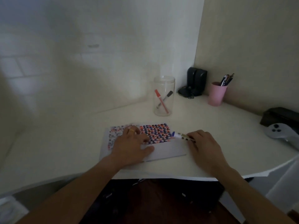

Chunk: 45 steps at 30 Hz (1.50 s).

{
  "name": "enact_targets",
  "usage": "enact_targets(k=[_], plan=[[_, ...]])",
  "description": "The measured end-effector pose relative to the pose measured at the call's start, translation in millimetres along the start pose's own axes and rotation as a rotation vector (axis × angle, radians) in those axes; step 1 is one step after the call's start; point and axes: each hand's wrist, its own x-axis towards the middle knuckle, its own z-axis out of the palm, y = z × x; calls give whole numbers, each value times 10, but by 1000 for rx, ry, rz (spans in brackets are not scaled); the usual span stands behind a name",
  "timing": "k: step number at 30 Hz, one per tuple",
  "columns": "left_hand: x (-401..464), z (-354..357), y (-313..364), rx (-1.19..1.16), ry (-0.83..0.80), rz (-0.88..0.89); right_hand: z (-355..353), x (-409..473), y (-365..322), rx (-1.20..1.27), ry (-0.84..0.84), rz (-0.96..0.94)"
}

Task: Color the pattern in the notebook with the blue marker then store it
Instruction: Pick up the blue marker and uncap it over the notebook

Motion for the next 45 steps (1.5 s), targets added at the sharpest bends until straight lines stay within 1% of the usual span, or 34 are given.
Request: enact_targets(k=[3, 4, 6, 9, 11, 13, 15, 18, 20, 22, 25, 27, 30, 32, 35, 36, 40, 42, 43, 44, 45], plan=[[190, -110, -65, 20, -62, 50, -83, 191, -67, 111, 32, -36], [287, -148, -83, 14, -93, 67, -100, 302, -103, 189, 36, -15], [513, -198, -97, -16, -121, 128, -91, 535, -186, 379, -4, 85], [832, -204, -69, 6, -64, 204, -25, 856, -276, 757, -112, 260], [1046, -151, -76, -20, -13, 260, 69, 1002, -268, 966, -172, 323], [1199, -95, -78, -103, -12, 304, 174, 1074, -228, 1094, -207, 371], [1266, -32, -86, -201, 0, 318, 280, 1078, -174, 1184, -202, 423], [1198, 89, -80, -306, 33, 344, 362, 1042, -119, 1243, -165, 464], [1160, 156, -82, -275, 52, 360, 353, 1044, -115, 1307, -163, 463], [1163, 184, -91, -240, 106, 381, 320, 1052, -144, 1353, -177, 453], [1151, 147, -79, -258, 163, 416, 275, 1041, -202, 1422, -183, 447], [1132, 149, -62, -256, 190, 446, 264, 1016, -237, 1430, -195, 436], [1115, 159, -15, -256, 198, 479, 266, 976, -286, 1381, -188, 395], [1091, 132, 44, -308, 162, 491, 275, 957, -310, 1358, -141, 358], [1070, 54, 121, -436, 66, 457, 274, 961, -314, 1371, -62, 324], [1075, 23, 135, -488, 13, 438, 271, 963, -325, 1379, -49, 318], [1067, -67, 143, -822, -279, 302, 254, 963, -356, 1406, -30, 322], [1069, -80, 156, -918, -356, 260, 250, 943, -377, 1424, -21, 329], [1070, -81, 171, -866, -327, 276, 248, 935, -403, 1426, -24, 328], [1084, -69, 183, -691, -234, 347, 242, 935, -417, 1423, -15, 335], [1100, -52, 187, -445, -102, 445, 236, 939, -412, 1420, 3, 358]])
